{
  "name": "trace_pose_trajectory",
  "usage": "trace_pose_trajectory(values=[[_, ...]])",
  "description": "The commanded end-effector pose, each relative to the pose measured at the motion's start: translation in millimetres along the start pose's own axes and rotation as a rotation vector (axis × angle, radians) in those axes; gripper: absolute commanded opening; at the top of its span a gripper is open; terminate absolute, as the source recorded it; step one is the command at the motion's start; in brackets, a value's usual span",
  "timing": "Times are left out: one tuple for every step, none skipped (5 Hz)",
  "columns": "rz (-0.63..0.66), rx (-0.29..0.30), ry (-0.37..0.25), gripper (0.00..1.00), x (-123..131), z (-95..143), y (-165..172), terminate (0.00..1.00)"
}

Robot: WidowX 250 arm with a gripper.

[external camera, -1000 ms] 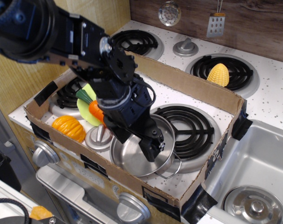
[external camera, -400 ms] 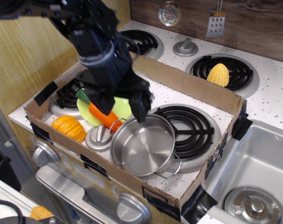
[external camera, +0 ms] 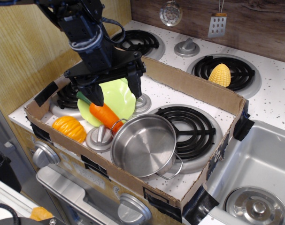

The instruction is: Take carrot off plate

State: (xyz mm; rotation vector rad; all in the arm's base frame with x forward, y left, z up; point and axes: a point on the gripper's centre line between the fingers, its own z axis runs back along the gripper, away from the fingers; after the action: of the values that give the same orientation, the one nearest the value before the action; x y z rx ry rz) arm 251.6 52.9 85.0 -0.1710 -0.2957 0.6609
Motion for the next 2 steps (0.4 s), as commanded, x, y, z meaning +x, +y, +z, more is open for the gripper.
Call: trace_pose_trajectory(values=[[0.248,0.052,-0.038,1.00,11.3,-6.4,9.9,0.00],[0.192,0.099,-0.069,1.00,12.7,-14.4,18.8,0.00]])
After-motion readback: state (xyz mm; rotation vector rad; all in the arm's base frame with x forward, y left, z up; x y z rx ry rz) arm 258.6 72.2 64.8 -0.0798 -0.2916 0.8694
